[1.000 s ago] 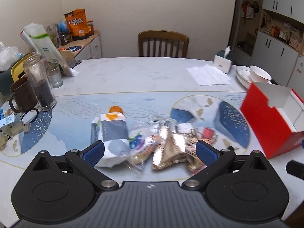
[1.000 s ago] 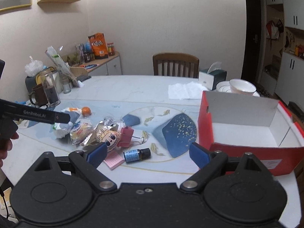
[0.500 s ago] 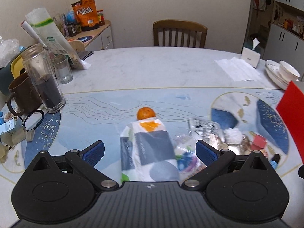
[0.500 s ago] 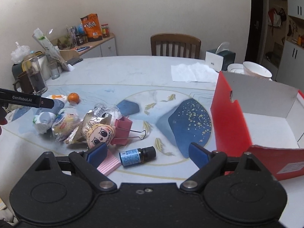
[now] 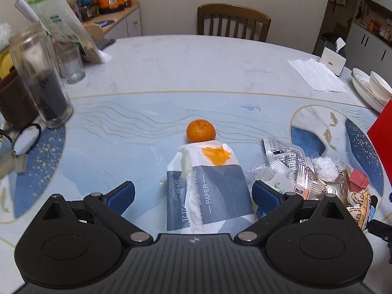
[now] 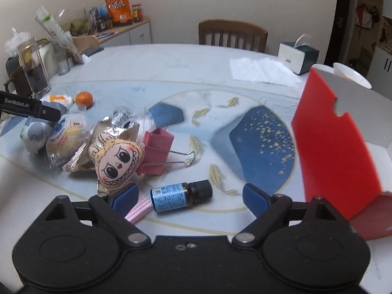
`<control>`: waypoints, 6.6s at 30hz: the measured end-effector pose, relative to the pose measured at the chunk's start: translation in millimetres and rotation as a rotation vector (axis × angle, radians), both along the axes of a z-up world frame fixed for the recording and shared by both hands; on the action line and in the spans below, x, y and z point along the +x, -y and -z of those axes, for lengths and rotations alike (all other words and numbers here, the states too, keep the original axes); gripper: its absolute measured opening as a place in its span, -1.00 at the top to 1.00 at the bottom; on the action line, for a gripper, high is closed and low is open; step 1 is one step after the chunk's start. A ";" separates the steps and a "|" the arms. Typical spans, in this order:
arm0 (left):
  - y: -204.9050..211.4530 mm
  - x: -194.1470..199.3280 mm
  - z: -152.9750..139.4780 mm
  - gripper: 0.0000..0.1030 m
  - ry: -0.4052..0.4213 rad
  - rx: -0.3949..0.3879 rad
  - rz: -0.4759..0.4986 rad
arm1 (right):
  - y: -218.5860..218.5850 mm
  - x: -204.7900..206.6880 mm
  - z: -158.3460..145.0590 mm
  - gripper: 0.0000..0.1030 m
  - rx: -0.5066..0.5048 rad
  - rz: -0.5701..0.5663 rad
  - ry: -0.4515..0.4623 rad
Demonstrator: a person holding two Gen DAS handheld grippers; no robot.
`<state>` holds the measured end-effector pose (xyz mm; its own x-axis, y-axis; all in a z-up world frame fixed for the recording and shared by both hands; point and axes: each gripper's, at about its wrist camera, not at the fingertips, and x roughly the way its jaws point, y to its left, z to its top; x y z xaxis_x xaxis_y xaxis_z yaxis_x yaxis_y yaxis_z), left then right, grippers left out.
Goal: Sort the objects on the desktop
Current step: 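Grasp the white-blue tissue pack with the left tool while the right tool grasps the blue oil bottle, then carry both items into the red box and open both tools to release, then lift both tools out of the box and return to the item pile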
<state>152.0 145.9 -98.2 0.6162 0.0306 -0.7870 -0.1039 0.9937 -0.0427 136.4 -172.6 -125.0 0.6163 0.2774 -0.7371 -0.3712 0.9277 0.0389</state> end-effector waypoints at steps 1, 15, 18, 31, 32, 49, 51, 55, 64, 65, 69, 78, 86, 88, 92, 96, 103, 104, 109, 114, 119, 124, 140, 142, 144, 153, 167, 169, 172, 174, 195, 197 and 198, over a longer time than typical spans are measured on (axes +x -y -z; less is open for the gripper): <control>-2.1 0.8 1.2 -0.98 -0.003 -0.016 0.001 | -1.6 1.6 1.3 -0.76 -0.001 -0.005 -0.004; -21.6 10.4 10.7 -0.28 -0.046 -0.178 0.030 | -11.2 16.4 14.1 -0.36 0.001 -0.034 -0.084; -22.1 9.7 10.4 -0.21 -0.044 -0.194 0.034 | -10.6 17.6 14.4 -0.25 -0.005 -0.026 -0.090; -21.0 7.3 1.6 0.32 -0.028 -0.227 0.074 | -9.6 11.7 4.7 -0.21 -0.023 0.024 -0.080; -20.4 6.1 -0.9 0.33 -0.021 -0.227 0.076 | -9.0 10.6 2.6 -0.21 -0.023 0.030 -0.077; 13.3 -16.1 -54.9 0.33 0.074 -0.242 0.151 | 4.7 -9.2 -55.7 -0.21 -0.003 0.056 0.000; 20.4 -18.8 -58.5 0.32 0.079 -0.244 0.158 | 7.6 -11.4 -63.3 -0.21 0.001 0.047 0.014; 39.0 -23.0 -66.1 0.32 0.086 -0.248 0.179 | 16.8 -17.9 -77.7 -0.21 0.010 0.034 0.051; 95.2 -24.4 -86.3 0.32 0.111 -0.251 0.266 | 52.4 -22.6 -100.7 -0.21 0.048 0.032 0.085; 102.0 -23.9 -89.0 0.32 0.115 -0.250 0.274 | 57.8 -22.7 -102.5 -0.21 0.051 0.038 0.085; 129.4 -21.8 -97.1 0.32 0.128 -0.247 0.309 | 80.6 -19.6 -109.5 -0.21 0.062 0.059 0.091; 197.1 -12.0 -105.6 0.32 0.138 -0.226 0.398 | 134.3 -10.5 -116.3 -0.21 0.076 0.108 0.116; 255.0 -1.9 -108.6 0.32 0.141 -0.212 0.473 | 177.2 -4.6 -113.9 -0.21 0.073 0.136 0.122; 269.7 0.3 -108.9 0.32 0.142 -0.209 0.494 | 187.2 -3.0 -112.4 -0.21 0.069 0.142 0.122; 298.7 5.8 -107.5 0.32 0.139 -0.201 0.536 | 207.3 1.2 -109.5 -0.21 0.063 0.155 0.123; 327.6 12.7 -107.0 0.32 0.139 -0.188 0.575 | 226.6 5.9 -106.2 -0.21 0.056 0.163 0.124; 371.7 28.8 -101.8 0.32 0.125 -0.156 0.638 | 253.9 19.1 -98.6 -0.21 0.048 0.177 0.116; 377.2 30.9 -101.8 0.32 0.123 -0.152 0.649 | 257.5 21.1 -97.4 -0.21 0.045 0.180 0.115; 407.0 42.9 -103.5 0.32 0.127 -0.130 0.696 | 275.6 28.9 -89.5 -0.21 0.034 0.201 0.100; 430.6 61.8 -100.7 0.32 0.137 -0.100 0.739 | 288.3 36.2 -79.9 -0.21 0.011 0.212 0.091; 448.3 84.3 -82.1 0.32 0.101 -0.058 0.783 | 297.8 48.5 -69.6 -0.21 -0.006 0.209 0.070; 466.1 100.7 -53.8 0.32 0.031 -0.009 0.821 | 297.8 65.1 -55.3 -0.20 -0.018 0.170 0.025; 483.1 135.5 3.3 0.31 -0.202 0.102 0.833 | 291.2 103.8 -22.9 -0.20 -0.105 0.049 -0.152; 483.1 136.5 6.2 0.31 -0.223 0.103 0.831 | 289.5 105.5 -19.9 -0.20 -0.115 0.040 -0.172; 486.0 137.7 7.8 0.30 -0.239 0.120 0.834 | 287.7 106.0 -17.6 -0.20 -0.124 0.027 -0.183; 494.9 137.9 14.1 0.24 -0.278 0.164 0.863 | 284.9 110.5 -12.5 -0.21 -0.157 0.001 -0.250; 476.0 132.4 -5.6 -0.24 -0.218 0.084 0.827 | 289.2 104.7 -26.2 -0.34 -0.135 -0.016 -0.217; 470.2 126.7 -13.6 -0.24 -0.193 0.065 0.819 | 291.0 100.9 -31.1 -0.37 -0.118 -0.017 -0.204; 464.3 121.8 -27.4 -0.24 -0.152 0.038 0.802 | 291.6 95.5 -38.3 -0.38 -0.092 -0.022 -0.187; 460.2 115.8 -35.2 -0.24 -0.125 0.017 0.792 | 291.9 91.5 -44.1 -0.38 -0.074 -0.024 -0.171; 374.3 32.0 -98.0 -0.24 0.145 -0.055 0.654 | 266.0 35.2 -96.5 -0.53 0.046 0.029 0.051; 363.3 26.1 -99.0 -0.24 0.160 -0.054 0.634 | 261.9 32.1 -98.2 -0.55 0.060 0.047 0.068; 357.5 23.5 -99.5 -0.24 0.164 -0.058 0.626 | 259.2 30.7 -98.8 -0.57 0.067 0.056 0.075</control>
